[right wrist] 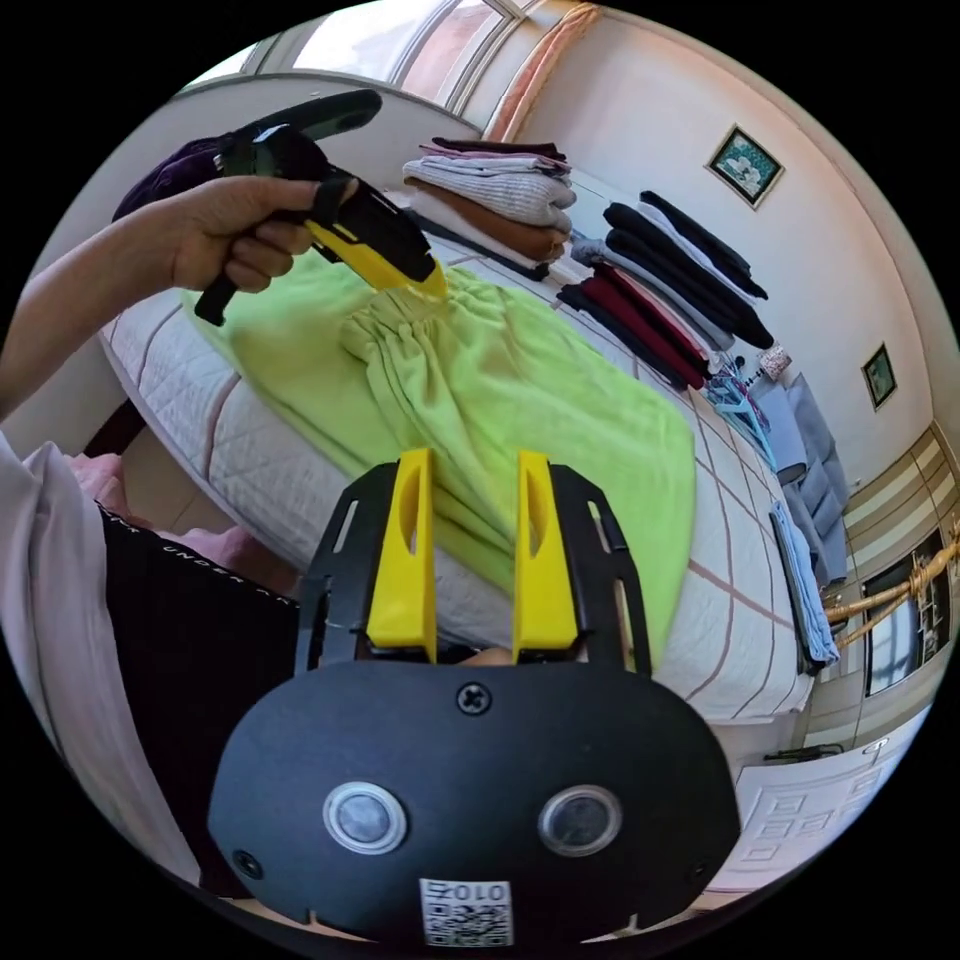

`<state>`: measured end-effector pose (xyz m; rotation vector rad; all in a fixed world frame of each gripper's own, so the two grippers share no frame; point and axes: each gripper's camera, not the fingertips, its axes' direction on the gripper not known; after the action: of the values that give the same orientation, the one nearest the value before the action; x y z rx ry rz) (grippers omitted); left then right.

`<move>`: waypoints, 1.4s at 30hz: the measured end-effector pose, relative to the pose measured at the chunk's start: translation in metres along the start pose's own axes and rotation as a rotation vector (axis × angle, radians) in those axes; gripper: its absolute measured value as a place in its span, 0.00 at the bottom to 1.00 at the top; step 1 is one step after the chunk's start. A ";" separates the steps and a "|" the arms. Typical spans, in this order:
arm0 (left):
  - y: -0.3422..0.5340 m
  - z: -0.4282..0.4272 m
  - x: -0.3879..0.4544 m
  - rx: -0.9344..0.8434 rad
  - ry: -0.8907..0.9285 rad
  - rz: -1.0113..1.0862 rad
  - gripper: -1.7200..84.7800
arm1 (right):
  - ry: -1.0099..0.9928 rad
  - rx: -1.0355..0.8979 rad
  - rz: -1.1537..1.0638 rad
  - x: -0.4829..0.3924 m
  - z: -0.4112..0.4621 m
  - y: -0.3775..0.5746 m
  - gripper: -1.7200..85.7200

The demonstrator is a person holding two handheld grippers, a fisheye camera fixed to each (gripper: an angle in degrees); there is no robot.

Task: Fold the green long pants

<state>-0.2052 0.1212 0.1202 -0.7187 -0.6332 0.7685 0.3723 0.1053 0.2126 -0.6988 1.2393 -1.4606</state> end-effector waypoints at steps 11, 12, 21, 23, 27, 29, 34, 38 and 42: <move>-0.017 -0.019 -0.031 0.073 0.228 -0.054 0.09 | -0.029 0.028 0.026 -0.035 -0.009 -0.025 0.16; -0.019 -0.022 -0.030 0.077 0.230 -0.047 0.08 | -0.016 0.036 0.015 -0.042 -0.009 -0.027 0.16; -0.023 -0.024 -0.038 0.102 0.288 -0.051 0.04 | 0.207 -0.042 0.019 -0.051 0.003 -0.030 0.10; -0.027 -0.030 -0.045 0.132 0.343 -0.066 0.04 | 0.262 -0.095 0.026 -0.047 0.006 -0.029 0.08; -0.039 -0.031 -0.038 0.138 0.372 -0.046 0.04 | 0.299 -0.125 0.074 -0.027 0.000 -0.016 0.05; -0.041 -0.022 -0.027 0.123 0.407 -0.028 0.04 | 0.344 -0.145 0.086 -0.019 -0.012 -0.011 0.05; -0.029 -0.003 -0.030 0.088 0.399 -0.003 0.04 | 0.320 -0.107 0.247 -0.003 -0.036 0.008 0.05; -0.005 0.009 -0.078 0.049 0.355 -0.076 0.04 | 0.356 -0.202 0.092 -0.049 -0.001 0.009 0.06; 0.007 0.006 -0.091 0.027 0.307 -0.054 0.06 | 0.435 -0.193 0.061 -0.070 0.004 0.009 0.07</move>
<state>-0.2637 0.0553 0.0964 -0.7733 -0.3614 0.5999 0.3981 0.1705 0.2180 -0.4751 1.7372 -1.5018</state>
